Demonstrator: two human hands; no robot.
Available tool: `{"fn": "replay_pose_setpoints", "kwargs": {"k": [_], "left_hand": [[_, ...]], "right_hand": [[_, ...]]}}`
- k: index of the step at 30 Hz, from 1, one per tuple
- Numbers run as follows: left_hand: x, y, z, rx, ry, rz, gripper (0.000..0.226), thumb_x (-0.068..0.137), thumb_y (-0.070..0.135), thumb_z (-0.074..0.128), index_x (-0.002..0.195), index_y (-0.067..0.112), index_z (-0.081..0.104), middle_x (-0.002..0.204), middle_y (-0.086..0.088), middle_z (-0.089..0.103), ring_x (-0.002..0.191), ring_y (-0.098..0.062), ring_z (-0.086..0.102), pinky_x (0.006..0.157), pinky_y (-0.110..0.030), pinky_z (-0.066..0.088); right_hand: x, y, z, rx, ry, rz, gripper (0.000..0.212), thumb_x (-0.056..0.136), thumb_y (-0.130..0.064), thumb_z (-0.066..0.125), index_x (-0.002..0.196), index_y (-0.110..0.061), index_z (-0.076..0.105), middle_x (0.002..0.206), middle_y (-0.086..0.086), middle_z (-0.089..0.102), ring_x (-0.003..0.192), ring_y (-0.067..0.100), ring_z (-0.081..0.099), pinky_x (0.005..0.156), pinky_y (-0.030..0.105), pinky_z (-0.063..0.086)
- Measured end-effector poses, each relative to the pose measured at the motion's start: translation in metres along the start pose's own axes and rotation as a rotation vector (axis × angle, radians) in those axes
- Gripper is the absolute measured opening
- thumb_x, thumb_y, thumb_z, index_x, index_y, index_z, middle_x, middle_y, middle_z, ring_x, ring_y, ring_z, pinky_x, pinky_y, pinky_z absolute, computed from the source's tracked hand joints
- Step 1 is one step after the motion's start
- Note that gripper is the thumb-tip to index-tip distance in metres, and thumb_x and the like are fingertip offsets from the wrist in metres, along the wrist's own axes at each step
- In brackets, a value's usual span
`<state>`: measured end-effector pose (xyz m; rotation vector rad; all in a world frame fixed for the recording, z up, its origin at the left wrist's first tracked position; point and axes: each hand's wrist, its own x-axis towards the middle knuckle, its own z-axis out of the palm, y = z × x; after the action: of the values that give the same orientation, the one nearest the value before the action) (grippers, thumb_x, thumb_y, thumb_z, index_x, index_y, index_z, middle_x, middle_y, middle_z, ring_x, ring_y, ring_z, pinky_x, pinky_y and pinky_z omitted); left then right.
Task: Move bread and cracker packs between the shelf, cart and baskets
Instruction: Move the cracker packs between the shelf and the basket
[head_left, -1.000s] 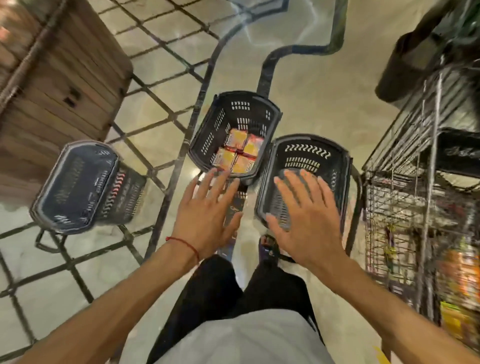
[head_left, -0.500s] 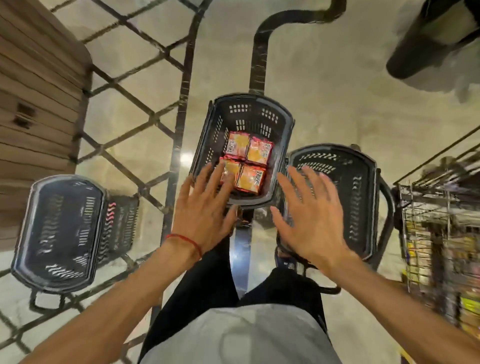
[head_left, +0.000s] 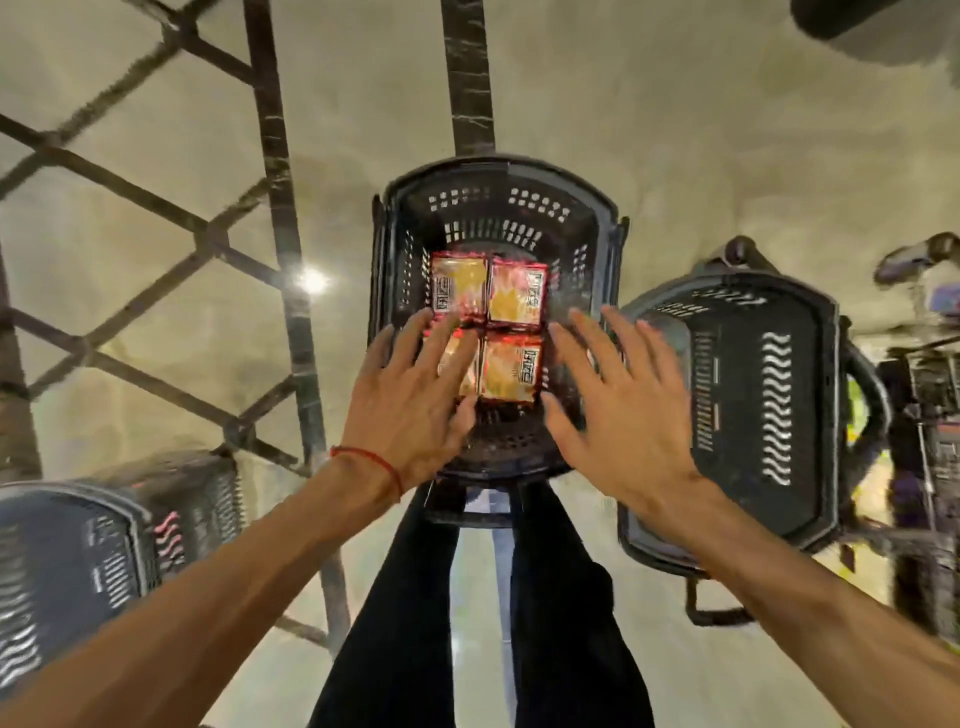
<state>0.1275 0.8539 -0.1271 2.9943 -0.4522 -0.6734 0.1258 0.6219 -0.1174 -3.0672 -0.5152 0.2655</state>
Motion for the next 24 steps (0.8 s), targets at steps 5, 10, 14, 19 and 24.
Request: {"fn": "replay_pose_setpoints", "kwargs": {"k": [5,10,14,19,24], "left_hand": [[0.054,-0.015,0.077,-0.032,-0.012,-0.011,0.062,0.1,0.05,0.045,0.154,0.02,0.036,0.162,-0.011,0.033,0.149,-0.034,0.028,0.118,-0.058,0.029],[0.089,-0.025,0.158,-0.045,-0.046,-0.006,0.06,0.099,0.049,0.046,0.151,0.019,0.041,0.161,-0.009,0.034,0.15,-0.032,0.027,0.117,-0.057,0.029],[0.11,-0.027,0.217,-0.042,-0.065,-0.003,0.059,0.098,0.047,0.049,0.149,0.019,0.045,0.159,-0.009,0.037,0.148,-0.031,0.03,0.114,-0.053,0.032],[0.141,-0.027,0.264,-0.124,-0.064,-0.095,0.059,0.097,0.046,0.049,0.15,0.018,0.042,0.158,-0.007,0.037,0.147,-0.029,0.03,0.11,-0.051,0.036],[0.174,-0.035,0.293,-0.195,-0.08,-0.181,0.062,0.098,0.047,0.044,0.154,0.021,0.036,0.16,-0.003,0.03,0.148,-0.025,0.026,0.114,-0.051,0.033]], "right_hand": [[0.032,0.006,0.087,0.026,-0.035,-0.014,0.062,0.1,-0.045,0.053,0.155,-0.016,0.047,0.157,0.005,0.051,0.149,0.031,0.039,0.125,0.052,0.026],[0.048,0.014,0.175,0.052,-0.114,-0.106,0.063,0.097,-0.044,0.053,0.152,-0.013,0.052,0.156,0.007,0.052,0.148,0.031,0.04,0.125,0.049,0.02],[0.052,0.016,0.24,0.052,-0.239,-0.117,0.068,0.095,-0.048,0.05,0.154,-0.013,0.047,0.158,0.009,0.048,0.151,0.032,0.034,0.124,0.053,0.023],[0.066,0.018,0.285,0.13,-0.244,0.022,0.067,0.096,-0.048,0.052,0.155,-0.015,0.046,0.161,0.007,0.044,0.153,0.029,0.031,0.124,0.05,0.026],[0.106,0.014,0.326,0.43,-0.305,0.269,0.07,0.101,-0.037,0.061,0.16,-0.012,0.034,0.165,0.006,0.031,0.152,0.025,0.029,0.123,0.044,0.034]]}}
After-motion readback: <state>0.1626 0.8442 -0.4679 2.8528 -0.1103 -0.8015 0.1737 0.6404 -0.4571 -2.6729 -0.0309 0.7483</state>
